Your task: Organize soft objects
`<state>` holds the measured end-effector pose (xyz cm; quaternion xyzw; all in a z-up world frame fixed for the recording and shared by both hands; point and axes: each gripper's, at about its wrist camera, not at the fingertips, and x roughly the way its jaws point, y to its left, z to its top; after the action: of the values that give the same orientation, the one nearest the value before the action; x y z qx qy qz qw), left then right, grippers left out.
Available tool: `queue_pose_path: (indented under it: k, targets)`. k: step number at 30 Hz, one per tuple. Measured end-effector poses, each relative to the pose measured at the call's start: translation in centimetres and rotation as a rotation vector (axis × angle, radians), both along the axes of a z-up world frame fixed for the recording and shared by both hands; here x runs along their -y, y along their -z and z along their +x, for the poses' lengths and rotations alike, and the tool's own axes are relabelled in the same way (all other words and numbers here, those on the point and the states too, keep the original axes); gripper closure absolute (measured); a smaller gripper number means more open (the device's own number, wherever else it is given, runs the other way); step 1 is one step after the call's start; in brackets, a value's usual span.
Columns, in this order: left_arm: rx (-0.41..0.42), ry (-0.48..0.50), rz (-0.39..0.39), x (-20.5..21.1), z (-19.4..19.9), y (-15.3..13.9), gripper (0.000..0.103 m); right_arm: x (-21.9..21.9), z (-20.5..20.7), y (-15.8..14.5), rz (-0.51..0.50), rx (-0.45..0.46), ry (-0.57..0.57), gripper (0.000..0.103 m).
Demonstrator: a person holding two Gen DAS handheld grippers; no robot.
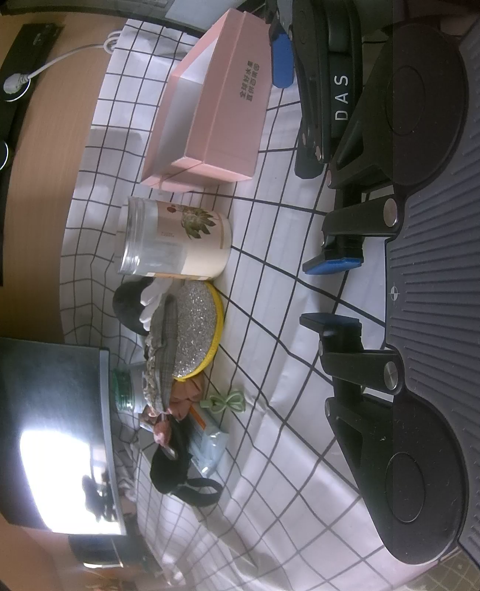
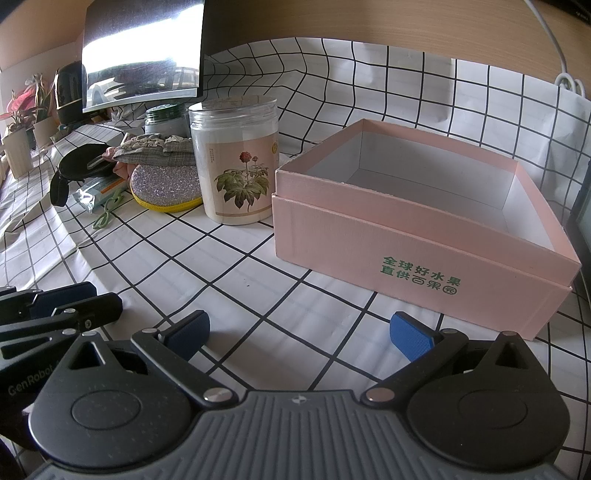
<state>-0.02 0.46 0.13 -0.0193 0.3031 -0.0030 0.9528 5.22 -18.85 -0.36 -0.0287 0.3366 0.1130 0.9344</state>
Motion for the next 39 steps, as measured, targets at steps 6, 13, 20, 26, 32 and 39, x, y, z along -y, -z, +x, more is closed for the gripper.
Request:
queue_pose_path:
  k: [6, 13, 20, 26, 32, 39]
  targets:
    - [0.0, 0.0, -0.001, 0.0, 0.0, 0.0, 0.077, 0.0, 0.0, 0.1, 0.0, 0.0, 0.0, 0.0]
    - [-0.012, 0.005, 0.008, -0.1, 0.1, -0.1, 0.077, -0.4, 1.1, -0.2, -0.018, -0.102, -0.042, 0.0]
    - [-0.076, 0.101, 0.0, -1.2, 1.1, -0.7, 0.077, -0.6, 1.4, -0.6, -0.04, -0.149, -0.036, 0.0]
    - [-0.125, 0.092, -0.136, -6.0, 2.6, -2.6, 0.077, -1.1, 2.1, -1.1, -0.059, -0.203, -0.062, 0.0]
    - [0.048, -0.012, -0.113, -15.6, 5.6, -8.2, 0.077, -5.2, 1.4, -4.1, -0.168, -0.103, -0.005, 0.005]
    - [-0.084, -0.089, -0.25, -26.1, 15.0, -8.7, 0.078, -13.1, 2.0, -9.0, -0.192, 0.026, -0.008, 0.005]
